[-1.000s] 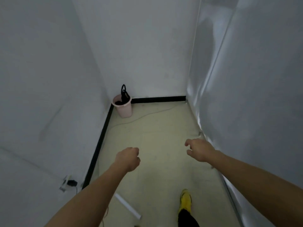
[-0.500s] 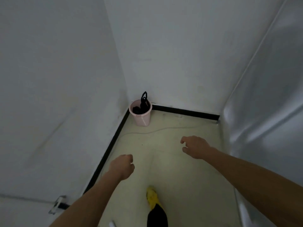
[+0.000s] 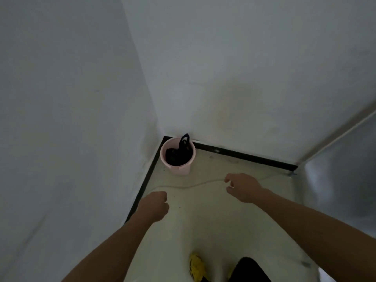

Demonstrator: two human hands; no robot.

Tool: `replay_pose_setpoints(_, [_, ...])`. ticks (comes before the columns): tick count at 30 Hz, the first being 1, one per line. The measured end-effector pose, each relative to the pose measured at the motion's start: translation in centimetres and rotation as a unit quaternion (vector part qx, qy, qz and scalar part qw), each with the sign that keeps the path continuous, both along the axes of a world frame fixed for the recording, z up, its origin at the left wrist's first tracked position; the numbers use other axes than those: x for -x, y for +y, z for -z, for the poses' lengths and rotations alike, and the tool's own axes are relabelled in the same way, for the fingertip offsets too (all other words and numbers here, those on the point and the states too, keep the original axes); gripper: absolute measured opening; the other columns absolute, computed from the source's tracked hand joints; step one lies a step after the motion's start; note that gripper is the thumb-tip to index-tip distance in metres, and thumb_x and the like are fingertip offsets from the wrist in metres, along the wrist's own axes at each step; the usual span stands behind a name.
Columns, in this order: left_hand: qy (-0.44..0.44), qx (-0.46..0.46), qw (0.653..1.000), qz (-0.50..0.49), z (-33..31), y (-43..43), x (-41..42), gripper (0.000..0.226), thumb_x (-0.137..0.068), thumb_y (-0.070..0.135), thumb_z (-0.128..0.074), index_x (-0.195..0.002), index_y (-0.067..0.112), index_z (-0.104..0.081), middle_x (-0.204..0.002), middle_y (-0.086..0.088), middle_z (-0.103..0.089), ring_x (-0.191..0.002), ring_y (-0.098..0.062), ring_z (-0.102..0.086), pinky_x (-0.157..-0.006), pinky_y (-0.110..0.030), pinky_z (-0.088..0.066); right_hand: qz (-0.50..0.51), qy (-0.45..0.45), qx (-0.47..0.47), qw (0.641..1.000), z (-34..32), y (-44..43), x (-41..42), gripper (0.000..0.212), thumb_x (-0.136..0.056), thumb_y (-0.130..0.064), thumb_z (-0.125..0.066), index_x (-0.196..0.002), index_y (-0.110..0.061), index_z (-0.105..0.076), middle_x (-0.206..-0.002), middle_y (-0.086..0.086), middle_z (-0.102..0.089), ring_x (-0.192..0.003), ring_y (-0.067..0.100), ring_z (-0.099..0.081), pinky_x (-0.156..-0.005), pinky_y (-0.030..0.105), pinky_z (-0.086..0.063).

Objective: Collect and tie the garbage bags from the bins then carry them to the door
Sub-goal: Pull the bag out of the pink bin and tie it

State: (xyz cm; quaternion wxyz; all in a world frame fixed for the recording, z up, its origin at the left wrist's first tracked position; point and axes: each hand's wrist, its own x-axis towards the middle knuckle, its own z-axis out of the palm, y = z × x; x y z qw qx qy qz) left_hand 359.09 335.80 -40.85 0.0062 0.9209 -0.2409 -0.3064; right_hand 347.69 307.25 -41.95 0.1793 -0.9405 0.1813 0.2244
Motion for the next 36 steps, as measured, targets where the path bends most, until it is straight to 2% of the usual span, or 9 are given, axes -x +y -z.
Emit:
replay_pose_setpoints(5, [0.007,0.020,0.999,-0.024,2.3,-4.7,-8.1,0.030,-0.097,0.028,-0.043,-0.121,0.015,-0.054,-0.127,-0.003,-0.057,-0.114,-0.020,-0.054,-0.087,-0.026,-0.041,-0.011,0.025,-0.021,0.999,3.6,-4.7,-9.4,0.036,-0.094,-0.039,-0.050,-0.128,-0.025,-0.051,-0.124,0.003,-0.059,-0.109,0.023,-0.056,-0.090,0.033,-0.045])
replay_pose_setpoints(12, [0.039,0.020,0.992,-0.119,12.6,-10.0,-18.3,0.029,-0.095,0.030,-0.047,-0.120,0.018,-0.056,-0.123,-0.002,-0.060,-0.110,-0.020,-0.056,-0.087,-0.028,-0.043,-0.034,0.058,-0.065,0.996,14.2,-9.9,-23.2,0.035,-0.096,-0.035,-0.050,-0.127,-0.021,-0.053,-0.118,0.004,-0.062,-0.107,0.022,-0.057,-0.088,0.030,-0.043])
replay_pose_setpoints(18, [0.055,0.044,0.988,-0.140,26.1,-13.4,-26.1,0.025,-0.094,0.031,-0.047,-0.115,0.021,-0.057,-0.109,-0.003,-0.065,-0.100,-0.021,-0.060,-0.084,-0.033,-0.049,-0.050,0.062,-0.042,0.996,26.2,-11.9,-32.1,0.034,-0.097,-0.034,-0.047,-0.128,-0.021,-0.051,-0.125,0.003,-0.059,-0.112,0.021,-0.055,-0.092,0.031,-0.042])
replay_pose_setpoints(23, [0.045,0.067,0.990,-0.114,39.3,-13.8,-31.4,0.031,-0.094,0.029,-0.049,-0.123,0.019,-0.053,-0.116,-0.002,-0.060,-0.109,-0.020,-0.056,-0.087,-0.030,-0.045,-0.044,0.017,0.037,0.998,38.3,-11.9,-37.6,0.045,-0.093,-0.036,-0.052,-0.135,-0.022,-0.047,-0.138,0.007,-0.049,-0.129,0.026,-0.042,-0.100,0.040,-0.042])
replay_pose_setpoints(26, [0.057,0.120,0.986,-0.103,46.6,-14.5,-35.7,0.043,-0.080,0.035,-0.060,-0.120,0.020,-0.050,-0.109,-0.002,-0.059,-0.103,-0.025,-0.060,-0.083,-0.037,-0.052,-0.093,-0.022,0.076,0.993,44.7,-11.7,-41.9,0.069,-0.084,-0.049,-0.061,-0.144,-0.024,-0.038,-0.148,0.007,-0.038,-0.137,0.030,-0.032,-0.104,0.045,-0.035])
replay_pose_setpoints(28, [0.054,0.124,0.989,-0.058,51.4,-15.8,-38.5,0.070,-0.069,0.047,-0.069,-0.129,0.022,-0.044,-0.119,-0.002,-0.053,-0.111,-0.025,-0.055,-0.088,-0.042,-0.051,-0.101,-0.043,0.083,0.991,49.1,-11.8,-44.6,0.086,-0.076,-0.059,-0.059,-0.150,-0.025,-0.029,-0.153,0.008,-0.031,-0.141,0.032,-0.027,-0.106,0.048,-0.031])
replay_pose_setpoints(31, [0.046,0.127,0.991,0.006,56.3,-17.7,-41.3,0.101,-0.059,0.063,-0.074,-0.142,0.026,-0.032,-0.135,-0.002,-0.047,-0.123,-0.026,-0.047,-0.100,-0.046,-0.044,-0.130,-0.125,0.072,0.981,54.0,-12.6,-47.9,0.081,-0.074,-0.055,-0.050,-0.146,-0.019,-0.037,-0.148,0.014,-0.041,-0.137,0.040,-0.034,-0.104,0.057,-0.036])
replay_pose_setpoints(33, [0.072,0.196,0.978,0.001,58.5,-18.7,-42.8,0.080,-0.062,0.058,-0.076,-0.130,0.024,-0.050,-0.126,-0.002,-0.059,-0.116,-0.024,-0.054,-0.096,-0.045,-0.047,-0.143,-0.197,0.065,0.968,56.1,-13.5,-49.6,0.069,-0.078,-0.049,-0.043,-0.138,-0.015,-0.050,-0.141,0.017,-0.050,-0.133,0.044,-0.040,-0.102,0.061,-0.037])
replay_pose_setpoints(36, [0.097,0.255,0.961,-0.038,60.4,-19.8,-44.8,0.026,-0.078,0.028,-0.076,-0.079,0.005,-0.064,-0.085,-0.010,-0.067,-0.087,-0.026,-0.066,-0.073,-0.033,-0.053,-0.112,-0.273,0.034,0.955,57.0,-13.6,-51.6,0.053,-0.083,-0.039,-0.048,-0.129,-0.016,-0.061,-0.135,0.016,-0.055,-0.134,0.040,-0.040,-0.104,0.056,-0.037])
